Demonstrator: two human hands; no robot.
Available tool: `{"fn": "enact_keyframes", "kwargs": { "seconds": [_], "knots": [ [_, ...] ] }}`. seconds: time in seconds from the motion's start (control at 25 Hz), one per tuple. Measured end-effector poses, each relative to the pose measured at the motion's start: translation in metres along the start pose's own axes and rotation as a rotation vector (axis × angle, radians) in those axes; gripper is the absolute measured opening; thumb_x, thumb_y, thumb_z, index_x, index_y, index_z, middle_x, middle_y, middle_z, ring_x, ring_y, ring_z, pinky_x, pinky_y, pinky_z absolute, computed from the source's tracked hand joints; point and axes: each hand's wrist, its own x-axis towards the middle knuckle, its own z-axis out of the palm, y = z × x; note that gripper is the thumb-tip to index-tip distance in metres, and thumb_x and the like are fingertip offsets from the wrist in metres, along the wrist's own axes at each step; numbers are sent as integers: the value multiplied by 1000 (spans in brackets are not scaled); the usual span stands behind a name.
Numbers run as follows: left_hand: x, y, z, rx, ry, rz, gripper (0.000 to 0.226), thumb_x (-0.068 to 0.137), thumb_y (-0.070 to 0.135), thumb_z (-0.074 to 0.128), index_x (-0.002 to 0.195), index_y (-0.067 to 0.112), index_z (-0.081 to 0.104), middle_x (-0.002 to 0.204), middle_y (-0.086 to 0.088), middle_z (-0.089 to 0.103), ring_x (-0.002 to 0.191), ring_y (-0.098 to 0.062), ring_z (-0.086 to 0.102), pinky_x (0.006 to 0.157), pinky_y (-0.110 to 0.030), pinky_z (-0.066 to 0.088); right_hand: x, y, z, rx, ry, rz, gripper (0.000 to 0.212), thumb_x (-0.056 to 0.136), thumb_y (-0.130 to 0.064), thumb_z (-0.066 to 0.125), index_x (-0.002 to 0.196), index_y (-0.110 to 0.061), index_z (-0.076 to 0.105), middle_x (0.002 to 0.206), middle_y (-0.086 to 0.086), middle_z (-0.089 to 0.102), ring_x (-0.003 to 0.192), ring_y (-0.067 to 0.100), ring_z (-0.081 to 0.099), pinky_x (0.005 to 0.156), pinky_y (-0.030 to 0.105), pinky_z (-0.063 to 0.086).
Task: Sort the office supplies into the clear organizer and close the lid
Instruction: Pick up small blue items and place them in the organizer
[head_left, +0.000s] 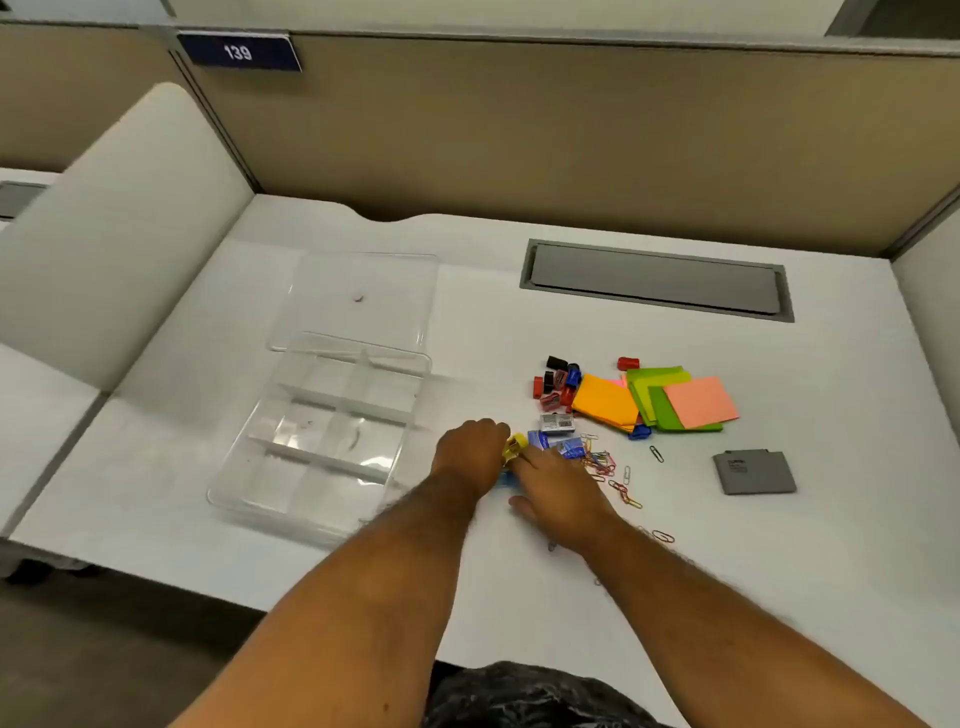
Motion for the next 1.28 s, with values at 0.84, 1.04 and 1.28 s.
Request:
{"fn": "enact_keyframes", "kwargs": {
  "seconds": [0.84, 1.04, 1.28],
  "knots": [
    [-149, -218, 0, -349, 4, -414, 51, 84, 66, 66, 121, 33, 68, 114, 10, 74, 98, -12, 69, 89, -29, 55, 102, -162, -16, -106, 46, -340, 27, 90, -22, 75, 114, -31, 66, 103, -4, 55, 86, 22, 58, 63, 35, 52],
    [-134, -227, 2, -195, 123, -257, 66, 81, 83, 50, 115, 32, 73, 106, 12, 76, 99, -15, 69, 88, -31, 51, 95, -183, -5, 23, -8, -208, 38, 97, -31, 69, 132, -39, 57, 111, -5, 51, 95, 18, 53, 74, 37, 57],
    [-124, -194, -8, -289, 194, 13, 41, 88, 67, 58, 99, 31, 74, 90, 11, 73, 87, -13, 65, 72, -26, 48, 44, -147, 2, 191, 164, 105, 46, 99, -26, 67, 142, -32, 53, 131, -5, 53, 110, 16, 60, 83, 35, 58]
  ]
}}
